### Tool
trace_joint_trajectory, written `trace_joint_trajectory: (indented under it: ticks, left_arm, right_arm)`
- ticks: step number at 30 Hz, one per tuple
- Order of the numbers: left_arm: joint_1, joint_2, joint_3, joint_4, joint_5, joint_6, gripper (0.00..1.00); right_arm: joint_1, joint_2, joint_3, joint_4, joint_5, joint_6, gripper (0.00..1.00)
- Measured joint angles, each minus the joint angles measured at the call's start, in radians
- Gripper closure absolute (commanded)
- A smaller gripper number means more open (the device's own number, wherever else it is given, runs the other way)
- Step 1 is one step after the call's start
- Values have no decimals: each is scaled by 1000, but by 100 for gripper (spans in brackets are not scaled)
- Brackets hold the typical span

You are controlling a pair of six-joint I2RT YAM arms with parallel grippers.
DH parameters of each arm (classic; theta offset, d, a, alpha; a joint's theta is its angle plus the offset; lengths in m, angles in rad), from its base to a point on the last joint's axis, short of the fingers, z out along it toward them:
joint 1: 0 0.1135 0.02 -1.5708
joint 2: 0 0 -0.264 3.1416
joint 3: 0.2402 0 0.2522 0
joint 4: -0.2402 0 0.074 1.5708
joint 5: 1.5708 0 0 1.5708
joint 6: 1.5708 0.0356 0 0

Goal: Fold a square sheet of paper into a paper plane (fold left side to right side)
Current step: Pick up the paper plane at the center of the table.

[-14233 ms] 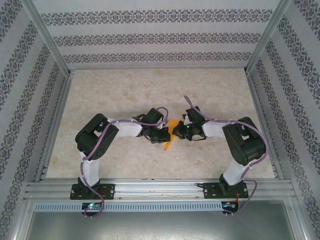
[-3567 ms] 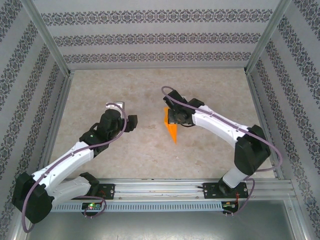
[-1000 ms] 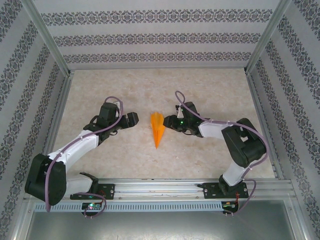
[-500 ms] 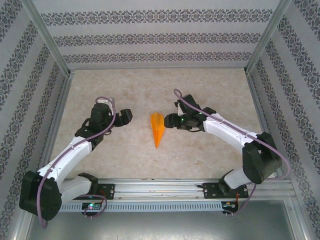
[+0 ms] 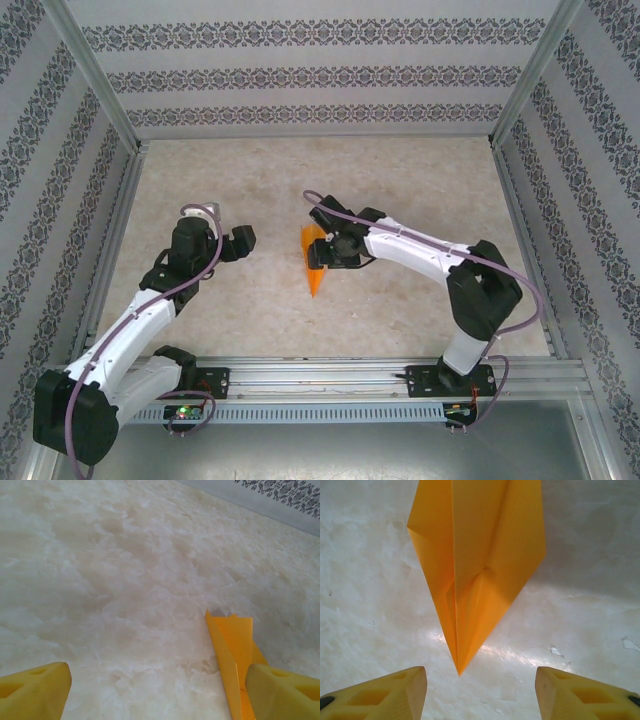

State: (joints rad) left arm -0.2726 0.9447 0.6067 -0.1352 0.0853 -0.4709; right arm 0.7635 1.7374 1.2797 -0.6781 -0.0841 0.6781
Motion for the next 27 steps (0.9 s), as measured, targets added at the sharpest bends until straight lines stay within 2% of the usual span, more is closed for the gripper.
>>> trace_joint_trajectory:
  ticks: [14, 27]
  left_arm:
    - [0, -4, -10, -18, 1, 6, 10]
    - [6, 19, -10, -31, 4, 26, 10]
  right_arm:
    - [12, 181, 119, -7, 14, 24, 53]
    - [11, 232, 137, -7, 5, 26, 64]
